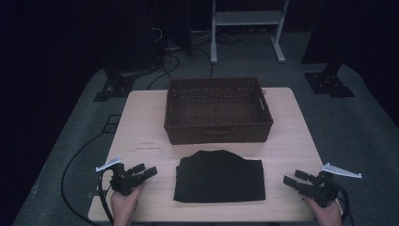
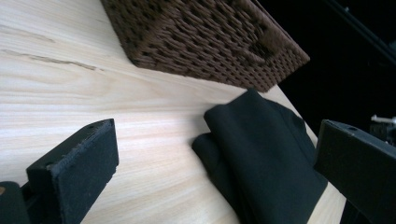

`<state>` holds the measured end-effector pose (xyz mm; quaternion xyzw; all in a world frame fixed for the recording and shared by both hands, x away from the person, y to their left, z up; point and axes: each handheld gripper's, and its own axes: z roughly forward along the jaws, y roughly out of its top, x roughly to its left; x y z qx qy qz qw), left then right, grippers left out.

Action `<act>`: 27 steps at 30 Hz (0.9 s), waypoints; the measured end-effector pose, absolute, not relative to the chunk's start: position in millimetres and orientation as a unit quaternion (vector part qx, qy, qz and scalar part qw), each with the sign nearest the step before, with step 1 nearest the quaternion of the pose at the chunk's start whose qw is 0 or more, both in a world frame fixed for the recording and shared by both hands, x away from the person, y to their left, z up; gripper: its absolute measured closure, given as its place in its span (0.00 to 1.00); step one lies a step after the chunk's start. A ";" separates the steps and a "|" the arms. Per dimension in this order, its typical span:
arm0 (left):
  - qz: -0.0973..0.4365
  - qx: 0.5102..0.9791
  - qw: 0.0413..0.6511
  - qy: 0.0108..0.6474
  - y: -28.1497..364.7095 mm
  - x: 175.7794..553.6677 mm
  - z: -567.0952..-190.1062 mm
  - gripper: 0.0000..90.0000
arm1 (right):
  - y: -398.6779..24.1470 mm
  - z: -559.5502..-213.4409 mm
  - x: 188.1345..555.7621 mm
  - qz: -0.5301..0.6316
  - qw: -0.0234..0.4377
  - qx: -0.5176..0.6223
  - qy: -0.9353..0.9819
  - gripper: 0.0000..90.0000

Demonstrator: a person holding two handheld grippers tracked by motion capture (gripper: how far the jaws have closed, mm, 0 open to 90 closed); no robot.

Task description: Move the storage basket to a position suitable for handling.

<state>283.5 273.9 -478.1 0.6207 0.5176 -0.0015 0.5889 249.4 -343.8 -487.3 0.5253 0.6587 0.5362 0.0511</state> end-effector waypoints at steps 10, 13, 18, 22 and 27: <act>-0.028 0.632 0.578 0.515 261.1 285.6 -482.9 0.00 | -323.1 -483.5 252.5 0.532 0.038 0.516 0.670 0.17; -0.038 0.639 0.573 0.512 255.2 285.5 -483.9 0.00 | -316.0 -483.9 252.7 0.531 0.024 0.514 0.674 0.17; -0.049 0.649 0.568 0.504 240.0 285.6 -484.9 0.00 | -301.7 -483.4 257.9 0.523 0.005 0.510 0.683 0.17; -0.073 0.655 0.559 0.503 226.2 286.7 -486.7 0.00 | -291.7 -484.6 262.7 0.518 -0.005 0.506 0.690 0.17; -0.077 0.670 0.536 0.508 212.3 289.5 -488.5 0.00 | -279.3 -487.1 271.7 0.500 -0.014 0.509 0.701 0.17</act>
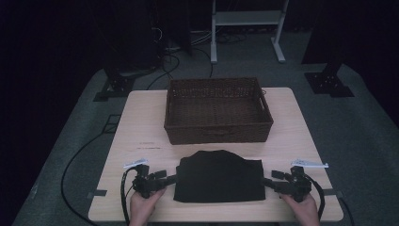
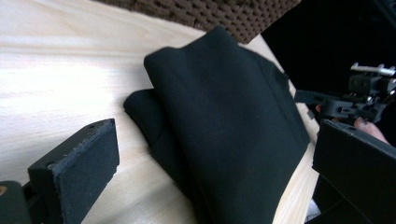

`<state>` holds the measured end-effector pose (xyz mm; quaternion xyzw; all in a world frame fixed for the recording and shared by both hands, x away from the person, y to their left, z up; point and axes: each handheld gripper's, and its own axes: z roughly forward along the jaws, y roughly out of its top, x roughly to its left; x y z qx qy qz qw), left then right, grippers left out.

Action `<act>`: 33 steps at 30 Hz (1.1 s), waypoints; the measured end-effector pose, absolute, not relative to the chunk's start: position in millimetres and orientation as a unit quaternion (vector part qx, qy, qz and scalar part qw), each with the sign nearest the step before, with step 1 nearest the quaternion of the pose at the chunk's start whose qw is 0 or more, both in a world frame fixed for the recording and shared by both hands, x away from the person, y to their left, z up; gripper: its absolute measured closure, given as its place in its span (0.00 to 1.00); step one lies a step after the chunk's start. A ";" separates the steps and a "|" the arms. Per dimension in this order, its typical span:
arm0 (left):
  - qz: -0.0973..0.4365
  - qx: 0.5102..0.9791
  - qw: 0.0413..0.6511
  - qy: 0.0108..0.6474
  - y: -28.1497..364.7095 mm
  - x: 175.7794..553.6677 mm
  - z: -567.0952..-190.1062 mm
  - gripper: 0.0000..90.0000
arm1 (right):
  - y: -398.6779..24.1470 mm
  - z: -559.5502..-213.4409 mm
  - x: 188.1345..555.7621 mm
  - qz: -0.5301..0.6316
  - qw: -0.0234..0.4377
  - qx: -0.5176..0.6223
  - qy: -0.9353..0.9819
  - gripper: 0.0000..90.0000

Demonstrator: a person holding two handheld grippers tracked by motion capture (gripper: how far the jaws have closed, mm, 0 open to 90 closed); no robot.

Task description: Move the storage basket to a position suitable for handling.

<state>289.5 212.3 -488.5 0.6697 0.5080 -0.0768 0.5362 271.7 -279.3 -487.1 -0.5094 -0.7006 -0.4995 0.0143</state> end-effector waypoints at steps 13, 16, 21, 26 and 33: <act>-0.084 0.674 0.501 0.537 198.9 289.9 -497.2 0.03 | -269.4 -497.8 276.7 -0.485 0.030 -0.545 -0.683 0.17; -0.082 0.674 0.500 0.538 196.6 287.5 -497.2 0.04 | -268.4 -499.4 275.6 -0.484 0.032 -0.548 -0.682 0.17; -0.088 0.677 0.499 0.535 189.3 285.5 -497.6 0.06 | -261.8 -501.9 274.5 -0.481 0.030 -0.547 -0.684 0.18; -0.079 0.688 0.493 0.527 176.9 285.0 -497.0 0.07 | -253.4 -503.3 276.1 -0.487 0.048 -0.541 -0.684 0.22; -0.093 0.691 0.498 0.517 163.4 290.1 -498.6 0.11 | -247.9 -503.8 278.8 -0.485 0.045 -0.558 -0.672 0.32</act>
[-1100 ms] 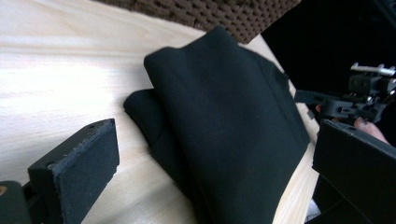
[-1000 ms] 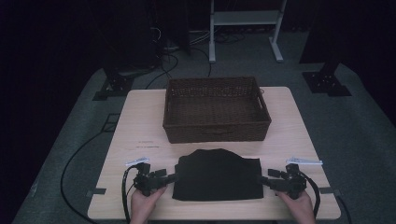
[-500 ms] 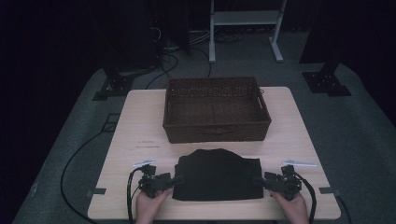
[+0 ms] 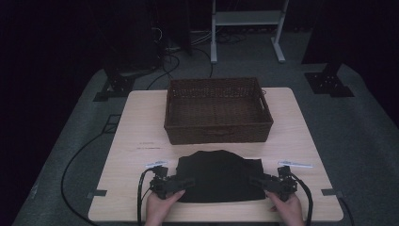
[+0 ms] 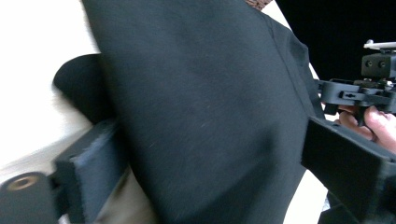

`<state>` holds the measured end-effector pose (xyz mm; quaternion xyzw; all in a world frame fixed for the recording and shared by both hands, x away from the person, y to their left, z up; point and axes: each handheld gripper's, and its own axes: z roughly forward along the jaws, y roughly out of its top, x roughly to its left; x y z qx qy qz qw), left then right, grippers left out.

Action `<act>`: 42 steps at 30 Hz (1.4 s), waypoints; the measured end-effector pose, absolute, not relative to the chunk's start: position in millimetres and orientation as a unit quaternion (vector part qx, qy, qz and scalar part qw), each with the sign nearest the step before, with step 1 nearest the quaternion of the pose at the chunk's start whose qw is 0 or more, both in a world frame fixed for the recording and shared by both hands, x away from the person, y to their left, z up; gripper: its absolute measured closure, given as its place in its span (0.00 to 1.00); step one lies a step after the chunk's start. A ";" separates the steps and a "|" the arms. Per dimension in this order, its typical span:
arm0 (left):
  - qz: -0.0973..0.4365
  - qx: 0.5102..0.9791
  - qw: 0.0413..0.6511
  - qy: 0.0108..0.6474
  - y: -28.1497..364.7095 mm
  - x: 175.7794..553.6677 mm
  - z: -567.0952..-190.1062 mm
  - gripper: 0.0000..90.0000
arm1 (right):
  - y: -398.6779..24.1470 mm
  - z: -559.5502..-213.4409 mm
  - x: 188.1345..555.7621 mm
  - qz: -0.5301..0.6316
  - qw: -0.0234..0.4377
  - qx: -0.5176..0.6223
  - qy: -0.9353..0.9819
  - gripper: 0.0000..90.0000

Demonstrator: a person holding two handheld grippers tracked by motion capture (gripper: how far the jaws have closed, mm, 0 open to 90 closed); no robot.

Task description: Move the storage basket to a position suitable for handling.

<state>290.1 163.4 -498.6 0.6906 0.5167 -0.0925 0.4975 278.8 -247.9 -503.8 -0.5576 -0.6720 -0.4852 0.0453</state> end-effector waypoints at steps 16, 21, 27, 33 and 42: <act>-0.142 0.690 0.503 0.500 151.5 302.2 -507.6 0.44 | -234.4 -511.1 282.1 -0.484 0.084 -0.552 -0.674 0.69; -0.154 0.682 0.517 0.494 153.7 301.6 -509.0 0.49 | -234.3 -510.9 280.5 -0.492 0.086 -0.541 -0.676 0.80; -0.178 0.669 0.534 0.484 158.0 300.9 -511.4 0.57 | -238.3 -508.2 277.6 -0.512 0.095 -0.529 -0.670 0.85; -0.185 0.668 0.541 0.476 157.3 296.7 -509.0 0.62 | -242.0 -506.1 275.9 -0.532 0.101 -0.520 -0.660 0.86; -0.193 0.661 0.556 0.465 160.3 296.4 -506.8 0.68 | -243.2 -501.5 272.0 -0.554 0.108 -0.507 -0.652 0.87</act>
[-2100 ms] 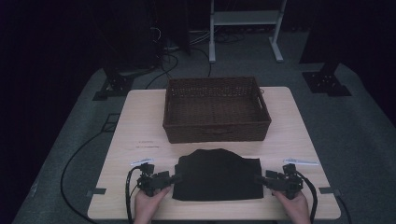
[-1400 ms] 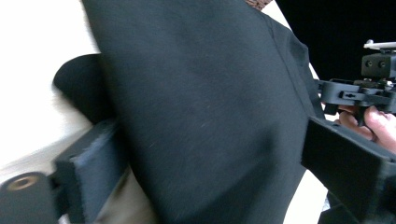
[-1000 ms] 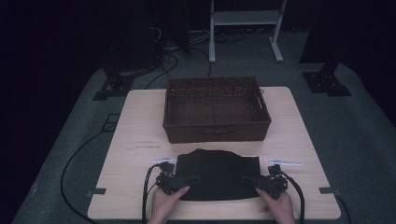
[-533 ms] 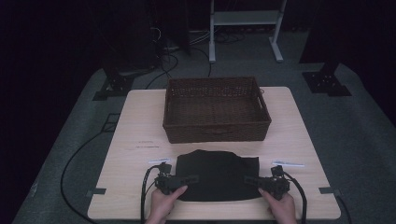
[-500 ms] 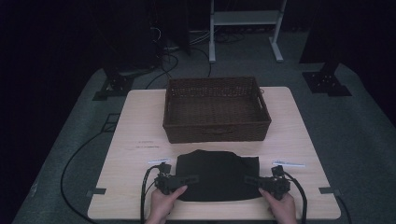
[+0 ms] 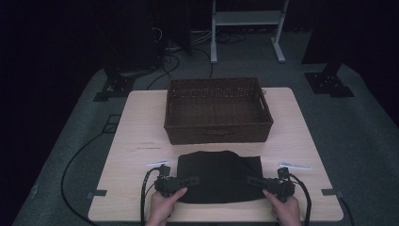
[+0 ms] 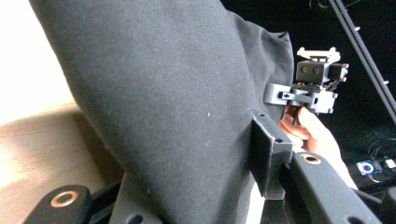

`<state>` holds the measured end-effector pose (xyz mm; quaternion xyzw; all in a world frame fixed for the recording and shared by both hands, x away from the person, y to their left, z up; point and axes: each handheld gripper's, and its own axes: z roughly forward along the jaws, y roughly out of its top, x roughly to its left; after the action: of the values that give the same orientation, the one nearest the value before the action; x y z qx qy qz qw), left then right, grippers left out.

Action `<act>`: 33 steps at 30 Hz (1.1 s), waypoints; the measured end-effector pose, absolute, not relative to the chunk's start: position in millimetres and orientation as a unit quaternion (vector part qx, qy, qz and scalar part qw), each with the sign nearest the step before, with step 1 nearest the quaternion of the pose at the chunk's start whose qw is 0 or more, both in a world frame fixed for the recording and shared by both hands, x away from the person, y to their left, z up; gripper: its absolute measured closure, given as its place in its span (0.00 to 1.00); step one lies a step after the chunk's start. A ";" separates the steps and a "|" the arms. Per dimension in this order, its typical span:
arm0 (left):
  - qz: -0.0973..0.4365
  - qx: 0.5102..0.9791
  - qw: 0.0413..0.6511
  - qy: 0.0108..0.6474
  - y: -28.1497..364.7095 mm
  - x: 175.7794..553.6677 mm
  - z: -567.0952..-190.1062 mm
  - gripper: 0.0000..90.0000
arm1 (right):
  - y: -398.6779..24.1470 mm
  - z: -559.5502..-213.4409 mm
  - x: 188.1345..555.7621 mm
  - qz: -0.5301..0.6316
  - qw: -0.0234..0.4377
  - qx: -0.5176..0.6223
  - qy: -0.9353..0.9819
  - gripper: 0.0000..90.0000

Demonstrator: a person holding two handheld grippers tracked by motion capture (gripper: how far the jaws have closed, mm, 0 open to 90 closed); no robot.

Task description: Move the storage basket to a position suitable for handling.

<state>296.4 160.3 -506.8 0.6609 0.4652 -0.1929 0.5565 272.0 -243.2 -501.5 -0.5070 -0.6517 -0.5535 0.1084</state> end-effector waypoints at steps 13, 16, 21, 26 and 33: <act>-0.183 0.665 0.558 0.462 161.4 294.1 -504.3 0.76 | -244.7 -501.7 270.9 -0.549 0.104 -0.515 -0.651 0.87; -0.158 0.681 0.545 0.463 160.4 293.8 -502.1 0.70 | -244.7 -501.8 271.1 -0.539 0.098 -0.521 -0.654 0.87; -0.126 0.691 0.517 0.490 158.5 293.9 -504.1 0.53 | -243.0 -501.1 271.0 -0.517 0.075 -0.529 -0.669 0.85; -0.113 0.682 0.509 0.513 158.5 293.0 -505.7 0.36 | -245.4 -502.2 273.0 -0.476 0.046 -0.553 -0.682 0.67; -0.165 0.654 0.528 0.516 157.5 295.1 -515.0 0.42 | -242.8 -506.8 273.9 -0.476 0.060 -0.569 -0.668 0.60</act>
<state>295.1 157.5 -515.0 0.6536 0.5162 -0.1648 0.5283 273.9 -242.8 -506.8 -0.5689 -0.6681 -0.4759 0.0599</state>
